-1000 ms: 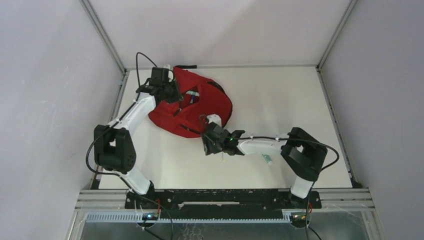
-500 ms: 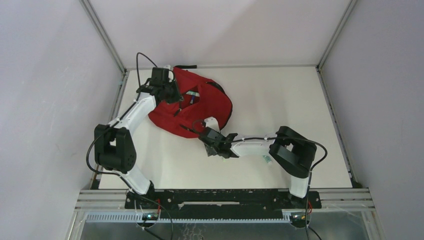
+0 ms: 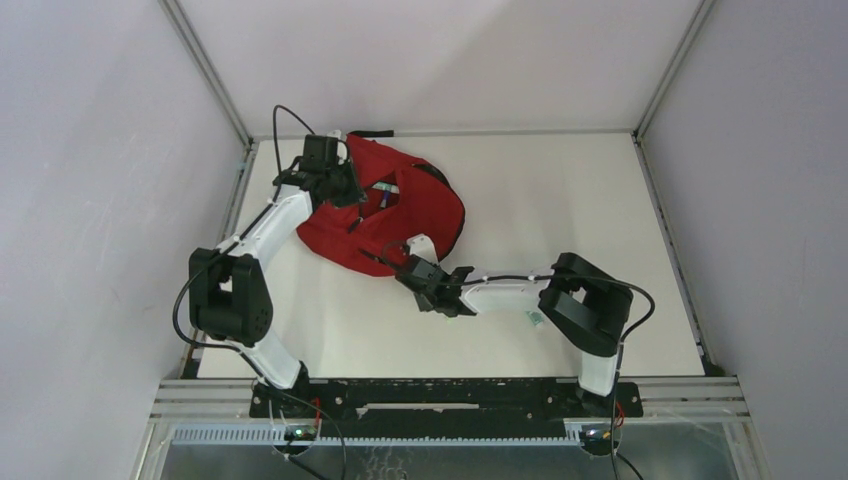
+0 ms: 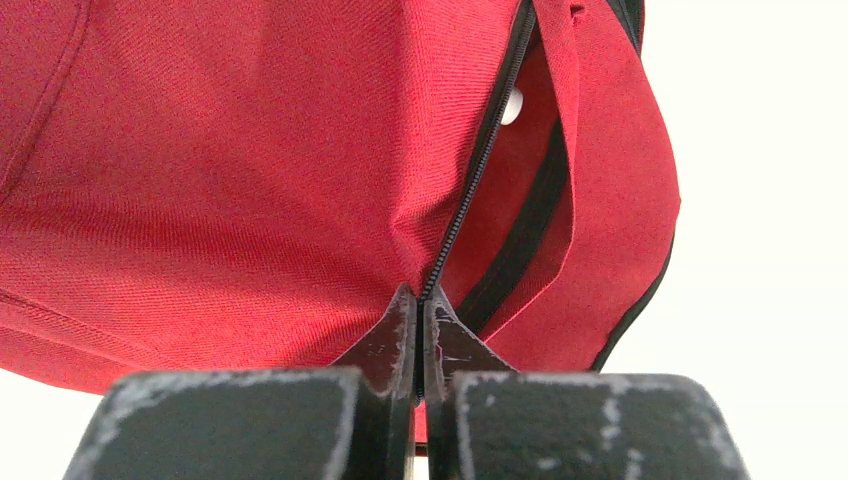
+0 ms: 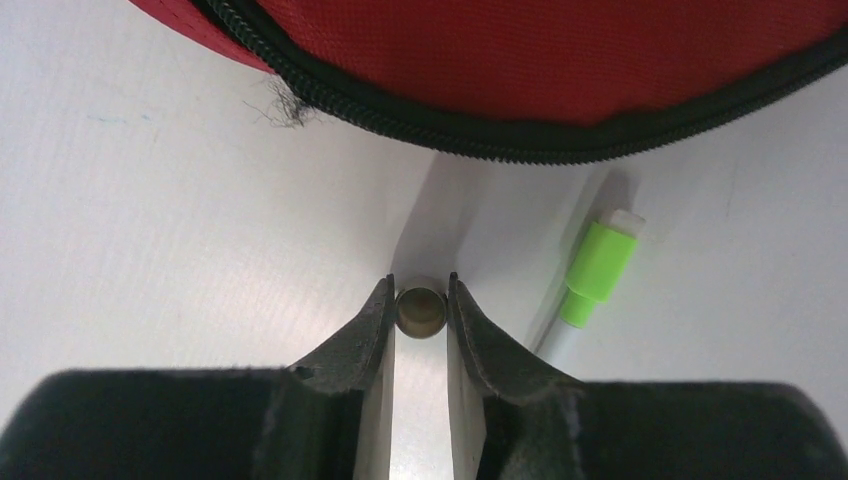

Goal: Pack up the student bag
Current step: Pick up the stationery from the center of the board, then place the stationery in the student bag.

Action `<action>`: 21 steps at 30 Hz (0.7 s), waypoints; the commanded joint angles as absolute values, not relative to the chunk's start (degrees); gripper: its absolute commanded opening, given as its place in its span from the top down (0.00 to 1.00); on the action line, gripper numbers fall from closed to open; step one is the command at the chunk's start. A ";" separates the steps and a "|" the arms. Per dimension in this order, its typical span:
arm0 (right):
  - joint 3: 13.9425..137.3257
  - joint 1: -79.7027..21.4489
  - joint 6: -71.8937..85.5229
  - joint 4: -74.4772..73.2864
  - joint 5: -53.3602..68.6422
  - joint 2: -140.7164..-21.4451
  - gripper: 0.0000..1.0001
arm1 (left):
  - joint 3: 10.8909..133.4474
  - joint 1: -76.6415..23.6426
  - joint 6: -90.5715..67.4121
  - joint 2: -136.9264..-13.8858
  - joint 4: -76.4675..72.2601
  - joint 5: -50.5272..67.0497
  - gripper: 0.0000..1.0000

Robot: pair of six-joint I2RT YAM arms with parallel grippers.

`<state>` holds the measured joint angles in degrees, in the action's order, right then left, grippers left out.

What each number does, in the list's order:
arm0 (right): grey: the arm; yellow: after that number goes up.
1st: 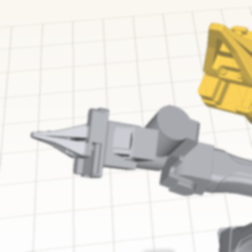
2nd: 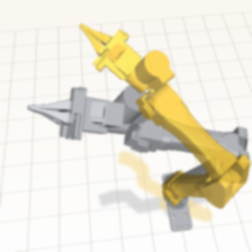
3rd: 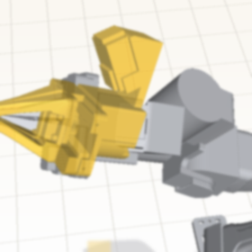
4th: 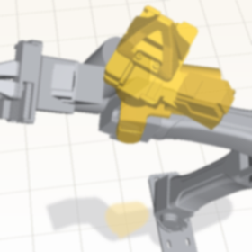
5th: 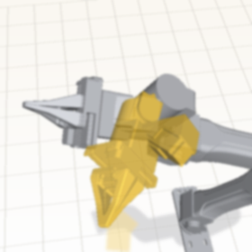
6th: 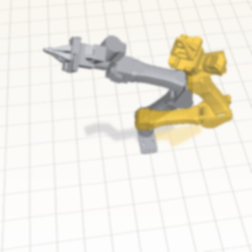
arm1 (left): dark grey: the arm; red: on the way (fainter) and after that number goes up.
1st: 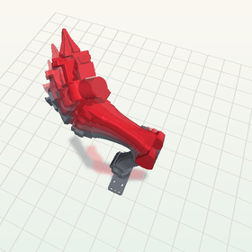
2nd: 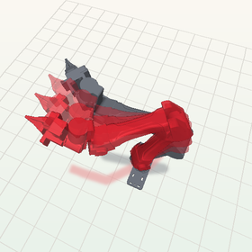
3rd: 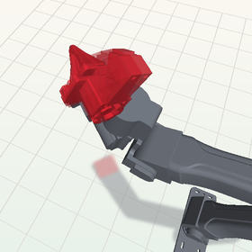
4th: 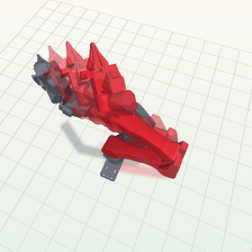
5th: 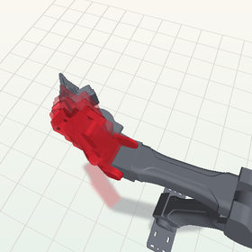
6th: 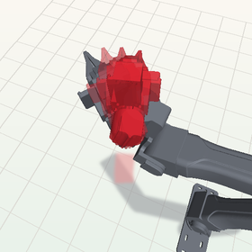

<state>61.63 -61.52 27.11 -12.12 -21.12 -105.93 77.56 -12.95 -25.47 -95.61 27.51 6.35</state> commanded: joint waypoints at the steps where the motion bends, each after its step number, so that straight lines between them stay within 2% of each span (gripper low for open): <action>1: 63.70 -60.31 26.42 -14.49 -21.15 -99.35 0.80 | 76.88 -12.84 -25.81 -95.31 25.84 8.64 1.00; 9: 69.87 -54.04 24.04 -14.16 -16.72 -94.82 0.82 | 77.82 -12.88 -25.81 -95.49 26.16 8.84 1.00; 21: 93.39 -45.02 24.21 -14.98 -7.91 -109.11 0.82 | 78.66 -12.84 -25.76 -96.32 26.46 10.56 1.00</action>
